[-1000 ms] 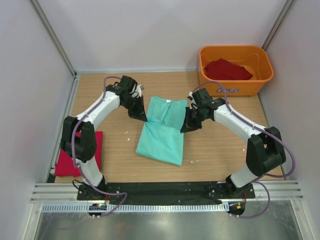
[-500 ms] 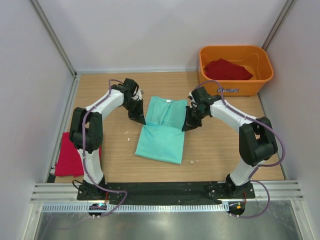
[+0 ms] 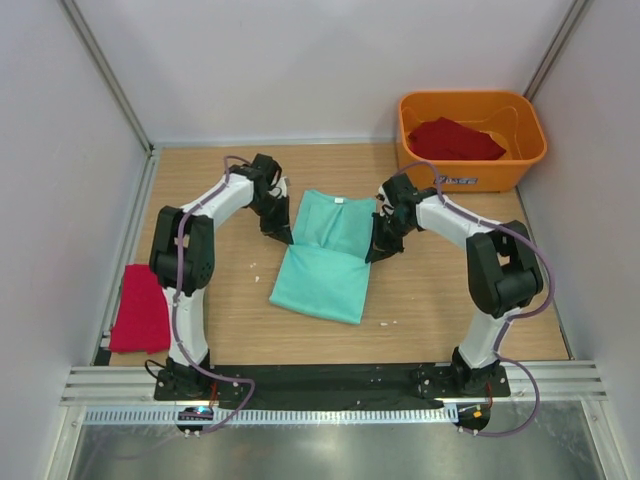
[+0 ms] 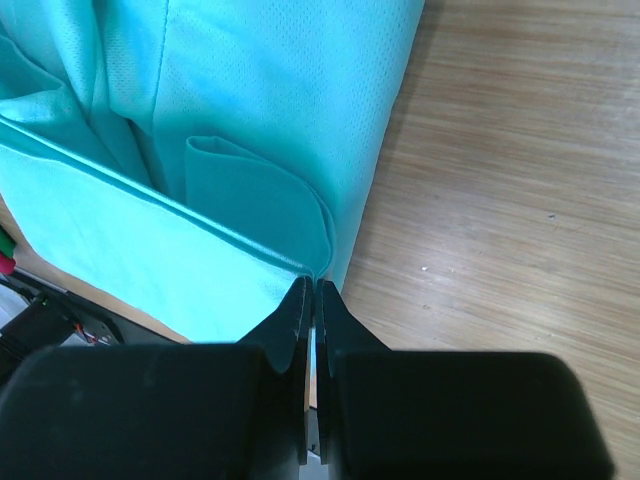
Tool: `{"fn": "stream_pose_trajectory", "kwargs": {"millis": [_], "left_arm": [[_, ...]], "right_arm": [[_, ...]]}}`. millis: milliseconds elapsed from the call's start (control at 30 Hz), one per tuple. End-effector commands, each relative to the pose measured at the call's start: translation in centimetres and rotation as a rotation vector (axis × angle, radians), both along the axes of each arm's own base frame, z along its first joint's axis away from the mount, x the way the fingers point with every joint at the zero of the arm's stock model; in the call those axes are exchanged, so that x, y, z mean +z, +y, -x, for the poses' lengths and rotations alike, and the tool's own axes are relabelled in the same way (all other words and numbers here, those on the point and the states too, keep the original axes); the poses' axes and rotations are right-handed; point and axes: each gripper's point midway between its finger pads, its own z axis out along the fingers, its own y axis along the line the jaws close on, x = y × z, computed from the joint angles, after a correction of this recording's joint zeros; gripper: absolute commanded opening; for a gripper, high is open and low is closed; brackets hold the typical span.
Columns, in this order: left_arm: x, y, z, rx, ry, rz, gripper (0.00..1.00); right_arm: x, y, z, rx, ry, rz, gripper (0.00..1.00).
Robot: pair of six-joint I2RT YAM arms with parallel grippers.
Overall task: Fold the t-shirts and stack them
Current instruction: Fold the tshirt
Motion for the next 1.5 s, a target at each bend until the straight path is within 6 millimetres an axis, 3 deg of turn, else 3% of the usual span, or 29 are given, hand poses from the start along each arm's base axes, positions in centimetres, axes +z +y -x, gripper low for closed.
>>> {"fn": "stream_pose_trajectory", "kwargs": {"millis": [0,267,900,1033,1267,1467], "left_arm": [[0.1,0.3,-1.0,0.000,-0.011,-0.016,0.00],[-1.5,0.4,-1.4,0.006,0.021,-0.041,0.00],[-2.7,0.4,-1.2,0.014,0.059,-0.047,0.00],[-1.7,0.7,-0.6,0.021,0.050,-0.048,0.00],[3.9,0.6,0.5,0.042,-0.021,0.008,0.00],[5.6,-0.2,-0.7,0.051,-0.056,0.043,0.00]], "right_arm": [[0.8,0.4,-1.7,0.021,-0.052,-0.020,0.01],[-0.4,-0.3,-2.2,0.019,-0.033,-0.013,0.01],[-2.2,-0.3,-2.3,0.040,0.006,-0.008,0.01],[-1.3,-0.3,-2.1,0.044,-0.003,-0.018,0.01],[1.5,-0.4,-0.9,0.050,-0.024,-0.046,0.01],[2.3,-0.5,-0.9,0.046,-0.043,-0.047,0.02]]}}
